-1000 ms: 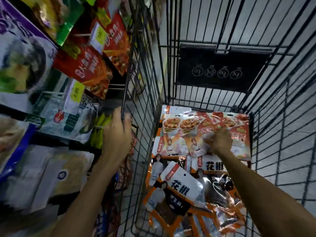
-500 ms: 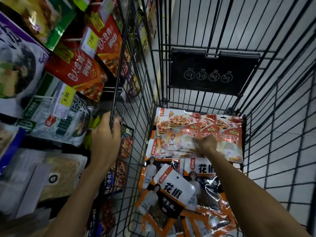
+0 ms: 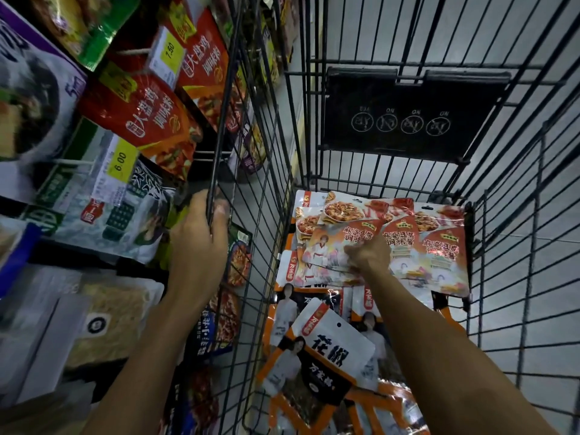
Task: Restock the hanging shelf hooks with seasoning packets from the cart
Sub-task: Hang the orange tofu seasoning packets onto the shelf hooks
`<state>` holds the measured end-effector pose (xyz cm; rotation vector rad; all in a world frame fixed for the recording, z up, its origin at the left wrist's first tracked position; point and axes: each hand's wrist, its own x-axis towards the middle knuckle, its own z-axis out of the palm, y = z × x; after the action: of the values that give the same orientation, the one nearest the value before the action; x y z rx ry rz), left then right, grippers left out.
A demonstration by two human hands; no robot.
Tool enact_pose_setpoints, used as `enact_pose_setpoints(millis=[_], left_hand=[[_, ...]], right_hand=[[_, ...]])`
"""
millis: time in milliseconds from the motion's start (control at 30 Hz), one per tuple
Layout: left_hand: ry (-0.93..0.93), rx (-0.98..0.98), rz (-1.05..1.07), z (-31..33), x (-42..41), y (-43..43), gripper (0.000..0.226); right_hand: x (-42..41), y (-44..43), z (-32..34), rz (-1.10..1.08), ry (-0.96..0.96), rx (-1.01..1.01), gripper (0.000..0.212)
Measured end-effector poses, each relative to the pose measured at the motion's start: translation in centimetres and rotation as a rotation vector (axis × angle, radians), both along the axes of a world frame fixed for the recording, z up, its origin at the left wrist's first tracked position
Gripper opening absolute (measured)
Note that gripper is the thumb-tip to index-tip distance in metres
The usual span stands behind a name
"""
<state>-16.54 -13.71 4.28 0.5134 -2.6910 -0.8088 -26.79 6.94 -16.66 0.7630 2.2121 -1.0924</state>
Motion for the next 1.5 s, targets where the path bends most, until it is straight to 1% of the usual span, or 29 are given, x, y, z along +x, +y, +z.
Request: enact_pose_setpoints(millis=[100, 200, 333, 433, 500, 567, 600, 633, 667, 700, 767, 800, 833, 867, 900, 967, 1033, 1067, 1133, 1167, 1200, 1267, 1300, 1333, 1400, 1500], left_hand=[[-0.003, -0.032, -0.016, 0.1, 0.0, 0.0, 0.022], [-0.004, -0.045, -0.021, 0.2, 0.0, -0.1, 0.023], [-0.023, -0.040, 0.004, 0.3, 0.0, -0.1, 0.024], [-0.090, -0.034, 0.065, 1.2, 0.1, 0.2, 0.028], [-0.065, -0.141, 0.077, 2.3, 0.3, 0.6, 0.031], [0.035, -0.290, 0.026, 3.5, 0.2, 1.9, 0.032], [0.080, -0.300, -0.010, 3.8, 0.0, 2.9, 0.032], [0.086, -0.233, -0.049, 3.7, -0.2, 4.2, 0.033], [0.032, -0.078, -0.075, 3.5, -0.4, 5.6, 0.037], [-0.088, 0.131, -0.076, 3.2, -0.6, 7.0, 0.044], [-0.362, 0.623, -0.063, 2.0, -1.2, 8.6, 0.053], [-0.462, 0.869, -0.064, 1.2, -1.4, 9.0, 0.053], [-0.514, 1.059, -0.036, 0.1, -1.5, 9.1, 0.052], [-0.538, 1.177, 0.034, -1.0, -1.6, 9.1, 0.051], [-0.550, 1.239, 0.118, -2.1, -1.7, 8.9, 0.053], [-0.556, 1.272, 0.202, -4.3, -1.7, 8.6, 0.063], [-0.569, 1.252, 0.218, -6.0, -1.6, 8.6, 0.068], [-0.578, 1.210, 0.234, -6.7, -1.6, 8.5, 0.064], [-0.568, 1.114, 0.264, -8.0, -1.9, 8.2, 0.050], [-0.562, 1.071, 0.281, -8.6, -2.0, 7.9, 0.047], [-0.557, 1.032, 0.296, -9.2, -2.2, 7.8, 0.050], [-0.547, 0.998, 0.329, -10.5, -2.3, 7.2, 0.072], [-0.541, 0.992, 0.352, -11.1, -2.3, 7.0, 0.078], [-0.536, 0.984, 0.370, -11.5, -2.3, 6.8, 0.079], [-0.538, 0.961, 0.383, -12.0, -2.2, 6.7, 0.082], [-0.530, 0.927, 0.395, -12.2, -2.0, 6.5, 0.084]], right_hand=[[0.1, 0.5, 0.1, -0.101, -0.034, -0.159, 0.061], [0.1, 1.2, 0.6, -0.142, -0.053, -0.302, 0.068], [1.2, 3.0, 2.7, -0.159, -0.022, -0.394, 0.049], [2.9, 5.2, 5.4, -0.168, 0.033, -0.393, 0.053], [3.9, 6.7, 7.8, -0.214, 0.045, -0.412, 0.047], [4.8, 7.8, 10.3, -0.262, 0.049, -0.519, 0.030], [5.2, 8.2, 11.4, -0.255, 0.046, -0.585, 0.028], [5.6, 8.4, 12.4, -0.240, 0.041, -0.663, 0.031], [5.9, 8.5, 13.3, -0.229, 0.031, -0.745, 0.039], [6.1, 8.5, 13.9, -0.212, 0.010, -0.815, 0.048], [6.2, 8.2, 14.7, -0.138, -0.026, -0.890, 0.059], [6.1, 8.0, 14.8, -0.079, -0.026, -0.906, 0.057], [5.9, 7.8, 14.9, -0.010, -0.019, -0.896, 0.051], [5.7, 7.4, 15.0, 0.075, -0.007, -0.858, 0.043], [5.5, 6.9, 14.9, 0.155, 0.001, -0.805, 0.034], [4.6, 6.4, 13.9, 0.250, 0.039, -0.692, 0.023], [3.2, 6.4, 12.3, 0.206, 0.110, -0.607, 0.020], [2.3, 6.7, 11.1, 0.143, 0.176, -0.529, 0.022], [0.7, 7.4, 8.3, 0.024, 0.291, -0.255, 0.026], [0.0, 7.7, 6.8, -0.008, 0.306, -0.092, 0.032], [-0.6, 8.0, 5.4, -0.003, 0.281, 0.037, 0.046], [-1.4, 8.2, 3.0, 0.090, 0.147, 0.178, 0.082], [-1.6, 8.1, 2.2, 0.157, 0.090, 0.245, 0.097], [-1.7, 8.0, 1.5, 0.214, 0.062, 0.325, 0.108], [-1.8, 7.4, 0.4, 0.269, 0.065, 0.459, 0.114], [-2.0, 6.7, -0.4, 0.257, 0.022, 0.507, 0.108]])
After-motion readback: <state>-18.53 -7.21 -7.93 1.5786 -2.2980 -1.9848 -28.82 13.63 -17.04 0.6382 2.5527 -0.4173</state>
